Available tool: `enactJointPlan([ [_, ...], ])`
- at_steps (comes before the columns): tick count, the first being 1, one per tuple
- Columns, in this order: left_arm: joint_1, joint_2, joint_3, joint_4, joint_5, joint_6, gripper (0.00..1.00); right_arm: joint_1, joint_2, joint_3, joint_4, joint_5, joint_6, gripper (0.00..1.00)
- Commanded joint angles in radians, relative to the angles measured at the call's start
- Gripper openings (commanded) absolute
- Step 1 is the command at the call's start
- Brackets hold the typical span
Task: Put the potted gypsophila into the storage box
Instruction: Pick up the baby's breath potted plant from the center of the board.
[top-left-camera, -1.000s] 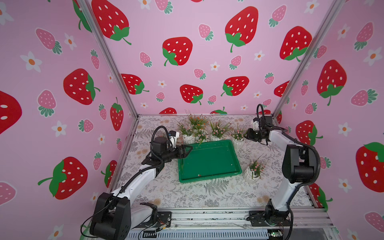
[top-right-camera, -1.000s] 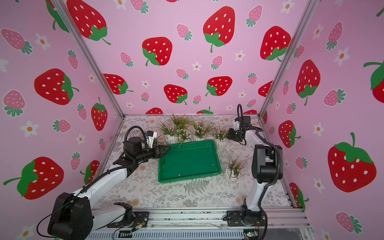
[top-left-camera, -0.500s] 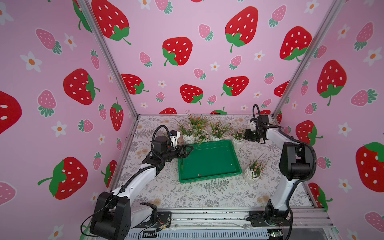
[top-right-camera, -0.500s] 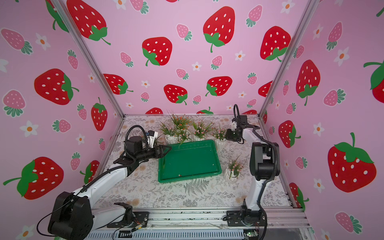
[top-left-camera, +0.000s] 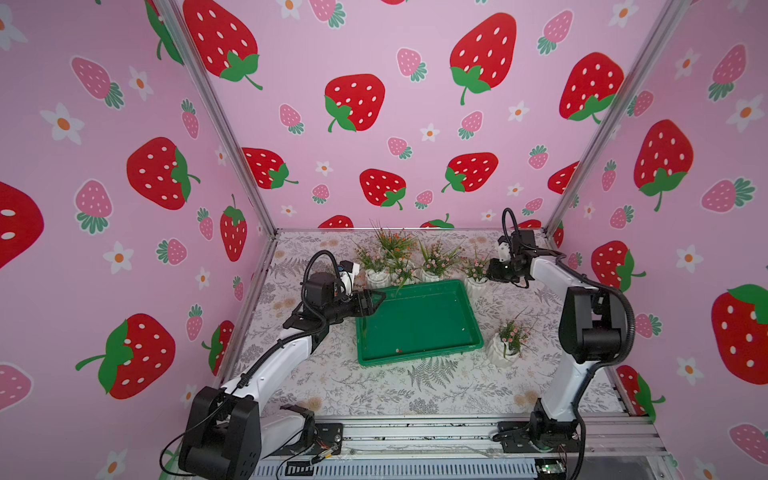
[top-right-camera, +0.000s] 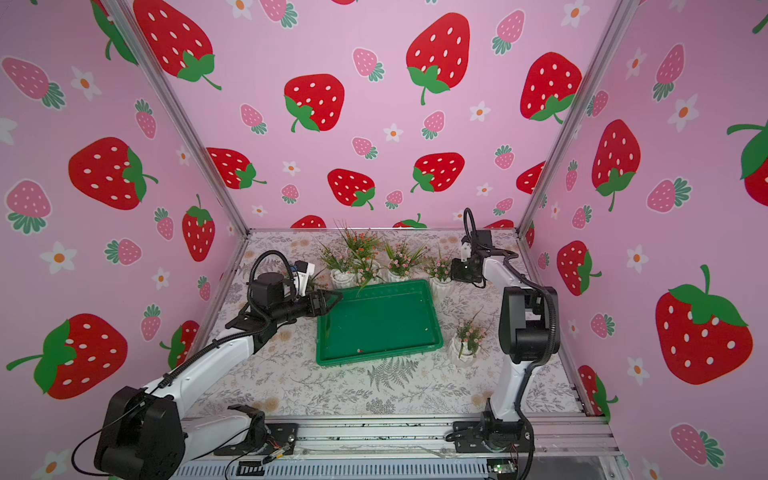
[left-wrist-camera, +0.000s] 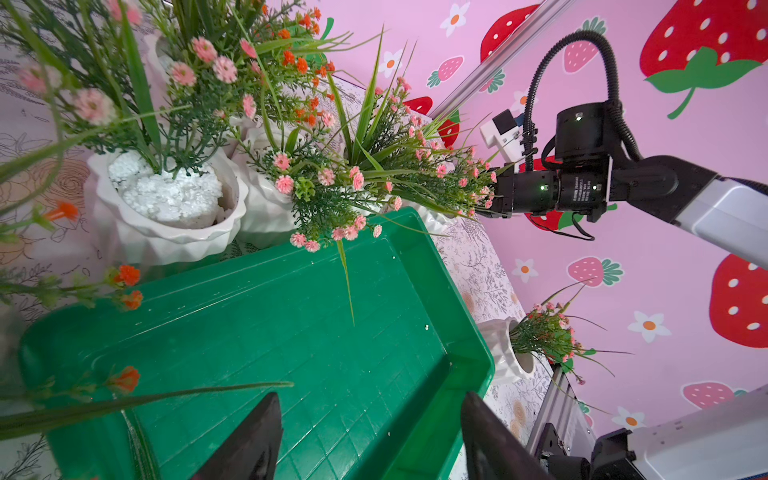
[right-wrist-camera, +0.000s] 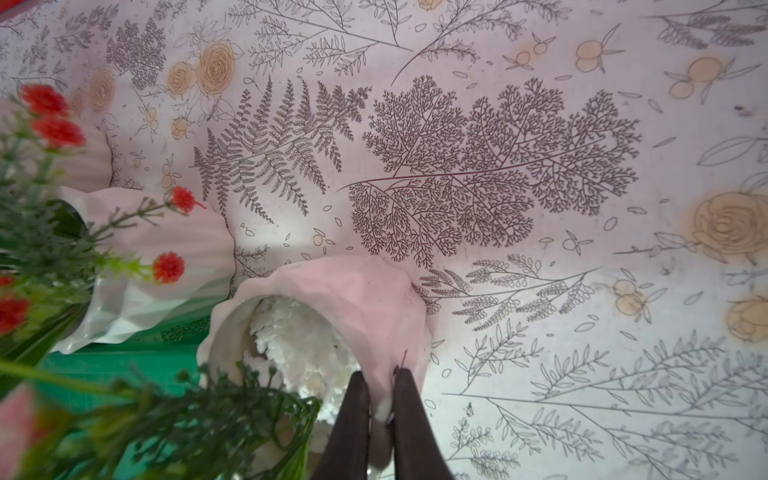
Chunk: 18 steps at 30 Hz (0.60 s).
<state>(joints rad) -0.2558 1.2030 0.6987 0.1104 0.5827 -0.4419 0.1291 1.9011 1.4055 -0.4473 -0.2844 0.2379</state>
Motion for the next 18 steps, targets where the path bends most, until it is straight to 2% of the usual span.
enactJointPlan([
  [1, -0.005, -0.023, 0.017, 0.018, -0.01, -0.001, 0.7, 0.004, -0.047, -0.018, -0.042, 0.019, -0.009, 0.0],
  [7, -0.005, -0.043, 0.011, 0.017, -0.024, 0.002, 0.7, 0.003, -0.122, -0.048, -0.045, 0.03, 0.003, 0.0],
  [18, -0.005, -0.039, -0.004, 0.045, -0.026, 0.005, 0.7, 0.003, -0.354, -0.128, -0.079, 0.047, 0.023, 0.0],
])
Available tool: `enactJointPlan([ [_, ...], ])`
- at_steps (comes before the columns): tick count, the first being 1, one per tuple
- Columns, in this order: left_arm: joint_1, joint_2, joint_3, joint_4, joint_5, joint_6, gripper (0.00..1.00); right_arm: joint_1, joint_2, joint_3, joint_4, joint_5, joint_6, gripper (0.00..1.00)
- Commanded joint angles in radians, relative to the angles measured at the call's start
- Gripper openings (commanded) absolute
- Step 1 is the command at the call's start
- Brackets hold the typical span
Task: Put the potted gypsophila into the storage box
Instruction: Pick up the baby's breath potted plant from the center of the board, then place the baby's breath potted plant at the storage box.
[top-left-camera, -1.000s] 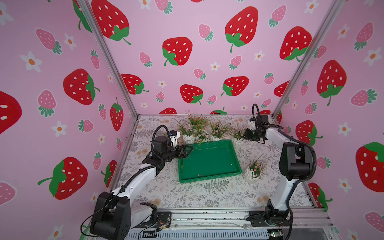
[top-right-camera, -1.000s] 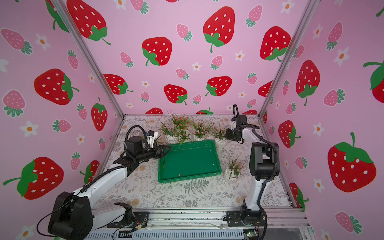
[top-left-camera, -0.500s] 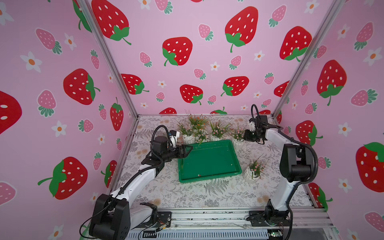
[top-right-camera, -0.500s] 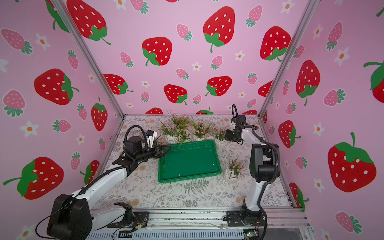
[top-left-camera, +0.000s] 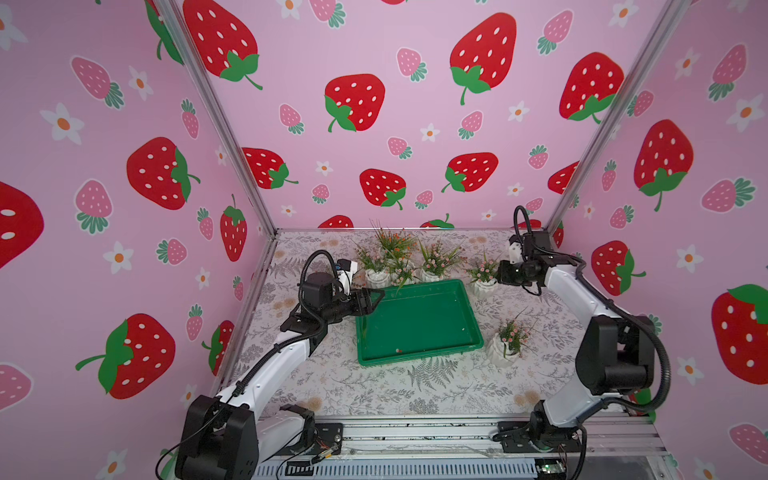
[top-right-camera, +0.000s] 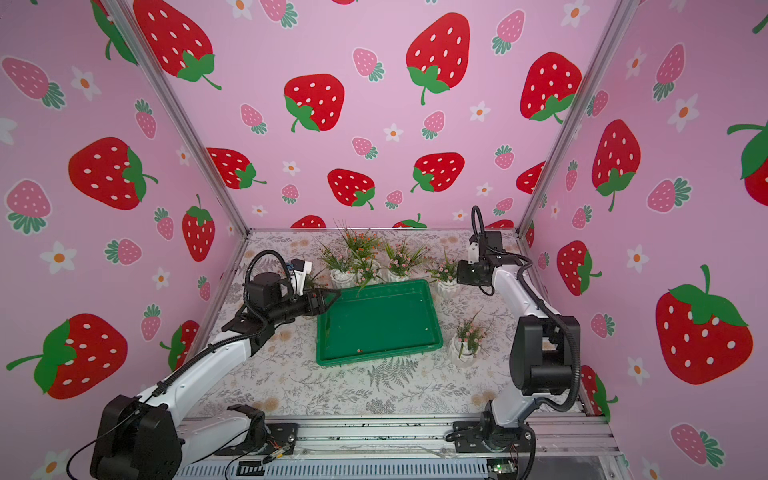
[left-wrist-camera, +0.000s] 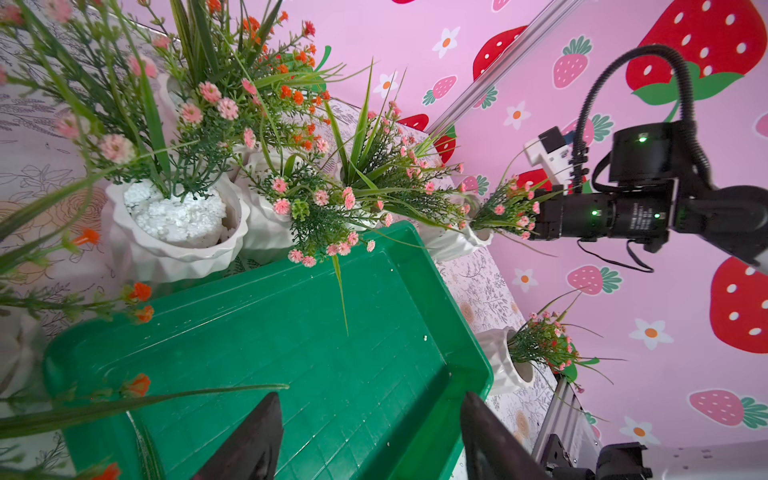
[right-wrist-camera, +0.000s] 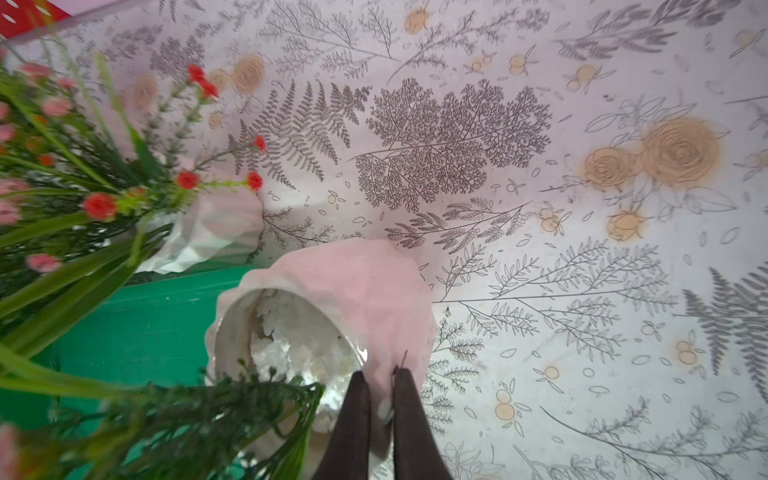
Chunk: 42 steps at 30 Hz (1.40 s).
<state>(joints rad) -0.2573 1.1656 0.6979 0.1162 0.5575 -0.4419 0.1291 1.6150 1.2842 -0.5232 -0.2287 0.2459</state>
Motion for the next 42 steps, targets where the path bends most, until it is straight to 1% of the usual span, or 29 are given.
enactJointPlan([
  [1, -0.005, 0.003, -0.001, 0.037, -0.001, 0.005, 0.7, 0.003, -0.084, -0.013, -0.007, -0.013, 0.016, 0.0],
  [4, -0.005, 0.007, 0.005, 0.031, 0.006, 0.01, 0.7, 0.003, -0.136, -0.031, -0.006, -0.032, 0.025, 0.0],
  [7, -0.005, 0.006, -0.001, 0.046, -0.001, 0.002, 0.7, 0.009, -0.169, -0.036, -0.007, -0.092, 0.033, 0.0],
  [9, -0.005, 0.001, 0.003, 0.036, 0.005, 0.003, 0.7, 0.034, -0.181, -0.03, -0.007, -0.116, 0.032, 0.0],
  [13, -0.003, -0.016, 0.0, 0.029, -0.022, -0.016, 0.7, 0.11, -0.172, 0.004, -0.021, -0.135, 0.033, 0.0],
  [16, -0.005, -0.029, 0.018, -0.033, -0.055, -0.037, 0.69, 0.184, -0.146, 0.033, -0.022, -0.123, 0.043, 0.0],
  [19, -0.005, -0.048, 0.037, -0.114, -0.123, -0.079, 0.68, 0.254, -0.107, 0.07, -0.032, -0.123, 0.052, 0.0],
  [22, -0.005, -0.082, 0.021, -0.132, -0.132, -0.109, 0.68, 0.309, -0.071, 0.1, -0.025, -0.121, 0.058, 0.0],
  [24, -0.005, -0.104, 0.005, -0.14, -0.152, -0.132, 0.68, 0.335, -0.04, 0.118, -0.011, -0.141, 0.078, 0.0],
  [31, -0.001, -0.157, 0.006, -0.244, -0.191, -0.143, 0.67, 0.443, 0.051, 0.187, 0.002, -0.162, 0.099, 0.0],
  [35, -0.001, -0.19, 0.021, -0.305, -0.212, -0.14, 0.67, 0.499, 0.093, 0.213, -0.002, -0.149, 0.113, 0.0],
  [42, 0.006, -0.211, 0.049, -0.412, -0.264, -0.13, 0.67, 0.573, 0.157, 0.244, 0.059, -0.128, 0.192, 0.0],
])
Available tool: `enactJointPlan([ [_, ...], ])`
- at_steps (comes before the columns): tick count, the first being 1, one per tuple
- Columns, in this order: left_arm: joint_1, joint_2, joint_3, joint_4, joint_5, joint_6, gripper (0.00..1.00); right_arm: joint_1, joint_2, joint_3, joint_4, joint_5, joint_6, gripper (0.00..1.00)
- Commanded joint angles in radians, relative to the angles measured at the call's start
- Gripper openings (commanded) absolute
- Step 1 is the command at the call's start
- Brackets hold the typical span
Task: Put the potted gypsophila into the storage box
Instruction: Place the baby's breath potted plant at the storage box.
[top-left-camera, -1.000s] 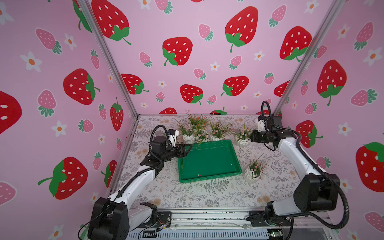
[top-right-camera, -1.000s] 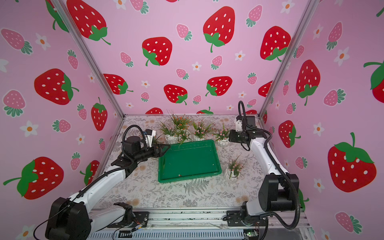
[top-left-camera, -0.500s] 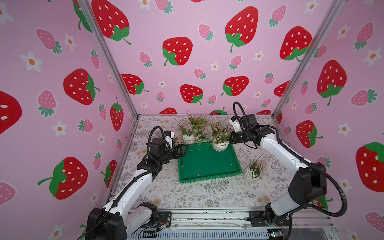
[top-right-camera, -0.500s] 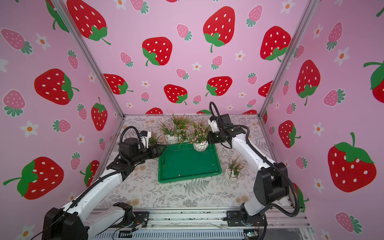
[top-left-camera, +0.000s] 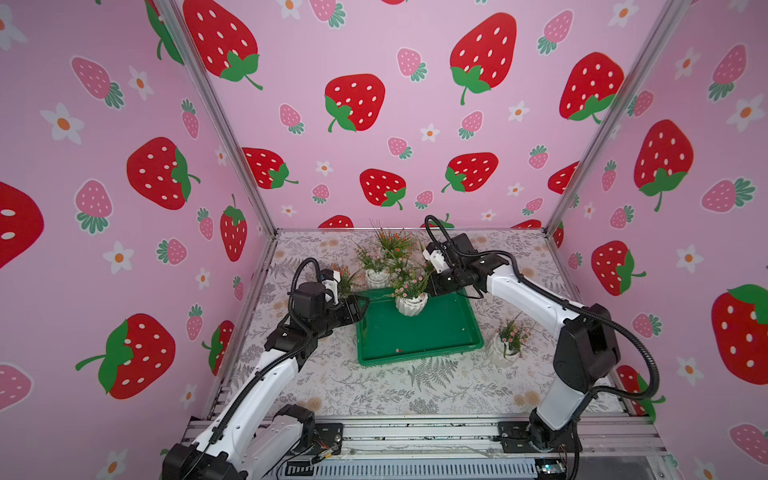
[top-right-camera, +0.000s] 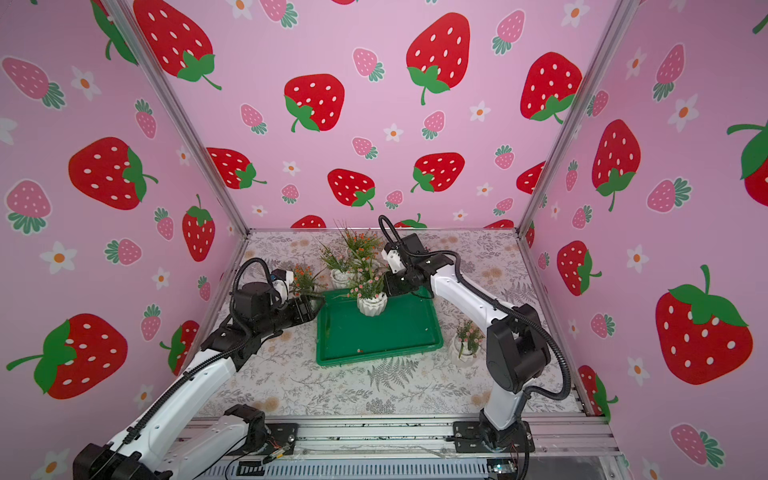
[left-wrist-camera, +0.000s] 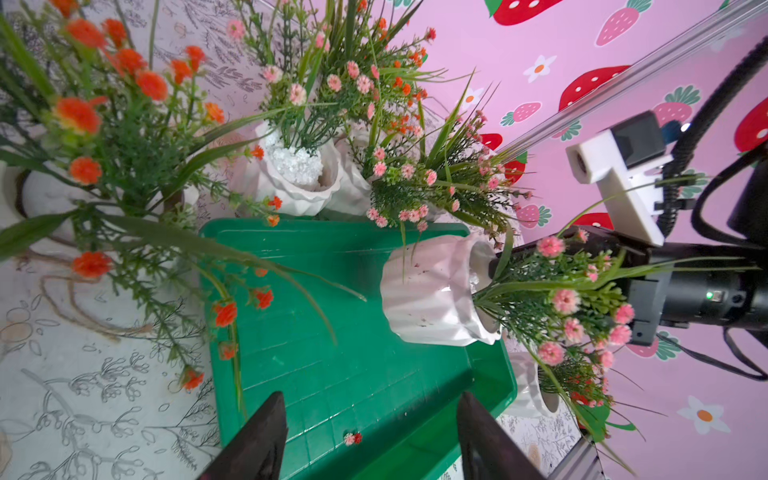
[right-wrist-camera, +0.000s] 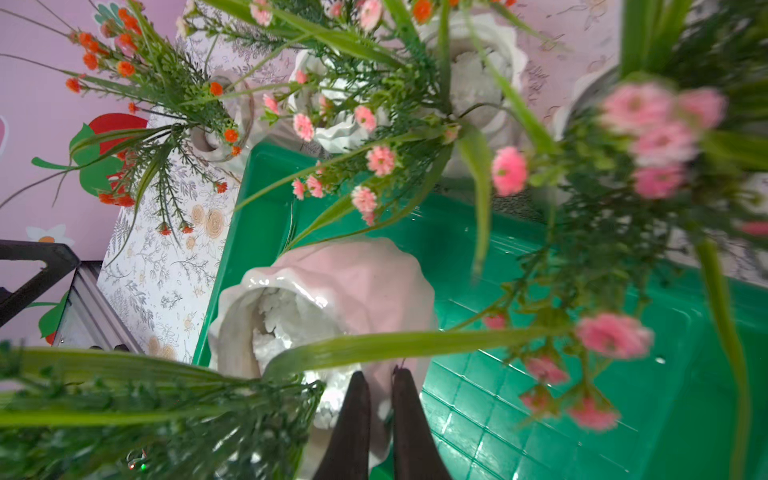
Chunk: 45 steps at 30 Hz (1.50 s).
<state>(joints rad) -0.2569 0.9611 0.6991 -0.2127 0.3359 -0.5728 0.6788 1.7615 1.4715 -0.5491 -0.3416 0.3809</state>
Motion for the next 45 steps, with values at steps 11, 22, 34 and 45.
enactJointPlan([
  [11, 0.062, -0.057, 0.078, -0.225, -0.152, -0.061, 0.7, 0.111, 0.173, 0.2, 0.131, 0.051, 0.141, 0.0],
  [22, 0.13, -0.106, 0.076, -0.294, -0.167, -0.061, 0.73, 0.159, 0.331, 0.352, 0.131, 0.072, 0.186, 0.0],
  [34, 0.15, -0.09, 0.056, -0.246, -0.126, -0.059, 0.73, 0.188, 0.221, 0.254, 0.101, 0.112, 0.176, 0.0],
  [45, 0.151, -0.091, 0.045, -0.226, -0.097, -0.044, 0.73, 0.195, 0.239, 0.235, 0.087, 0.083, 0.168, 0.0],
])
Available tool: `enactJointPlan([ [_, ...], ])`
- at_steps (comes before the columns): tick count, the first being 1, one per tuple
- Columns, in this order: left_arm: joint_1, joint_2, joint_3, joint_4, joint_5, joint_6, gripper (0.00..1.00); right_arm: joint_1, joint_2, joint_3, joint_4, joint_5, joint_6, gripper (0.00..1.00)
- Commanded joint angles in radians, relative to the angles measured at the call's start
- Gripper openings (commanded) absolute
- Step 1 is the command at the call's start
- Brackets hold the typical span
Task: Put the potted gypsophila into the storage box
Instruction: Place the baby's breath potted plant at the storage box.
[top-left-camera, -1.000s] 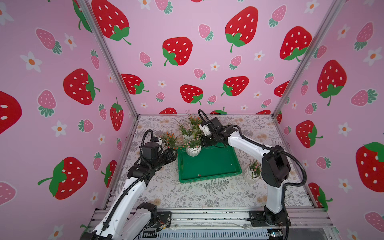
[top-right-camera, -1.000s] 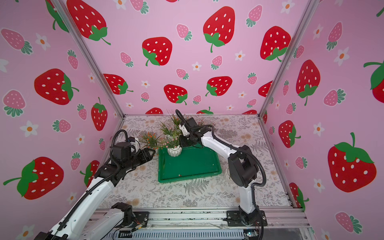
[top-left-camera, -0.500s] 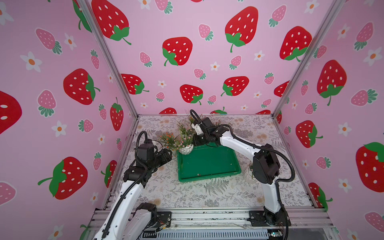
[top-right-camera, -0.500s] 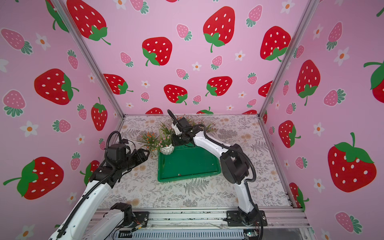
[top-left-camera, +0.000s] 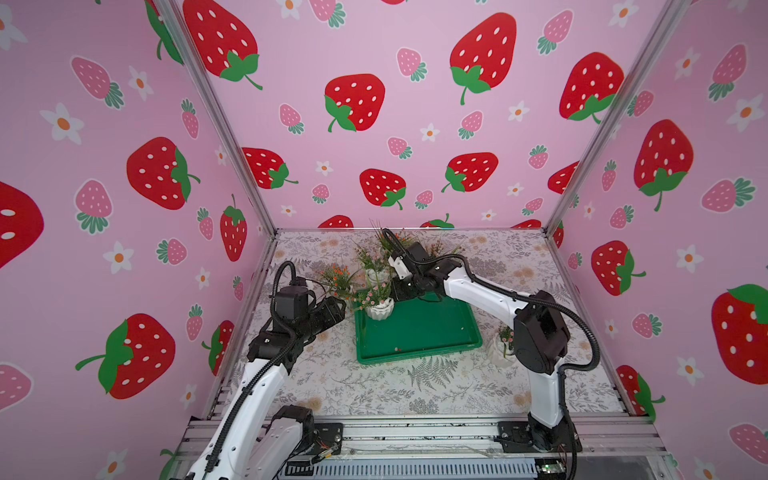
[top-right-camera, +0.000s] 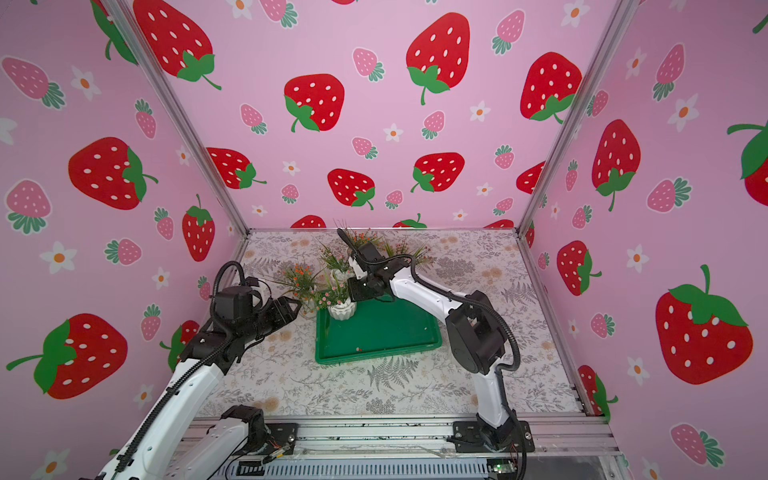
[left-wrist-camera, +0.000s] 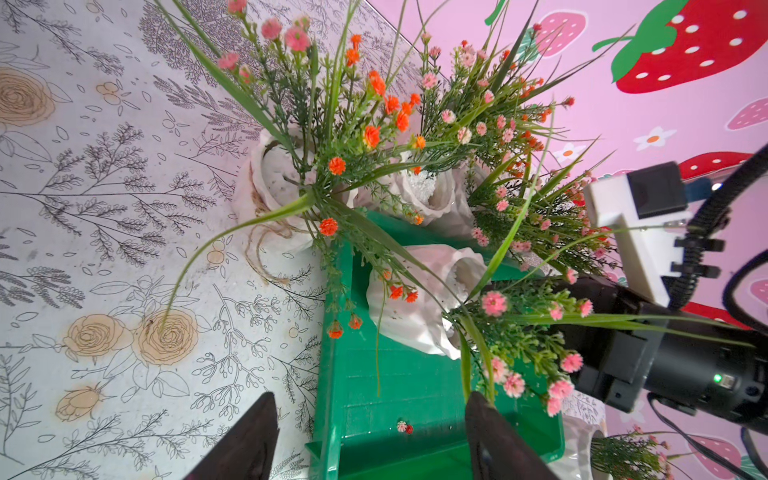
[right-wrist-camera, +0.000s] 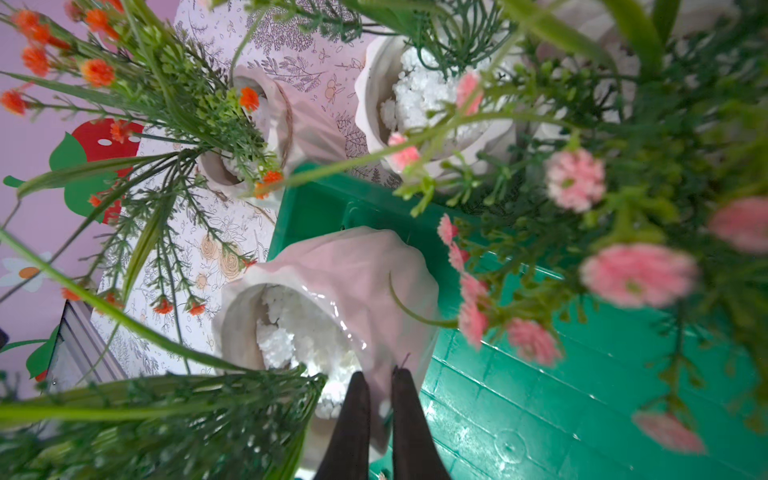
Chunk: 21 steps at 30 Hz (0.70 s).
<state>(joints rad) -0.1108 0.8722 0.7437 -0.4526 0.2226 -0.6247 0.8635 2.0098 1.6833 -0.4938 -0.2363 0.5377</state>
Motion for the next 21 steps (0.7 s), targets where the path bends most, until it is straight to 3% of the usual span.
enactJointPlan([
  [1, 0.005, -0.001, 0.0, 0.015, 0.017, 0.007, 0.73, 0.011, -0.003, 0.026, 0.036, -0.024, 0.013, 0.0],
  [17, 0.023, -0.039, -0.027, 0.035, 0.006, -0.011, 0.7, 0.011, 0.079, 0.087, 0.031, -0.053, 0.01, 0.0],
  [21, 0.027, -0.038, -0.025, 0.033, 0.013, -0.009, 0.7, 0.011, 0.084, 0.085, 0.032, -0.055, 0.012, 0.1],
])
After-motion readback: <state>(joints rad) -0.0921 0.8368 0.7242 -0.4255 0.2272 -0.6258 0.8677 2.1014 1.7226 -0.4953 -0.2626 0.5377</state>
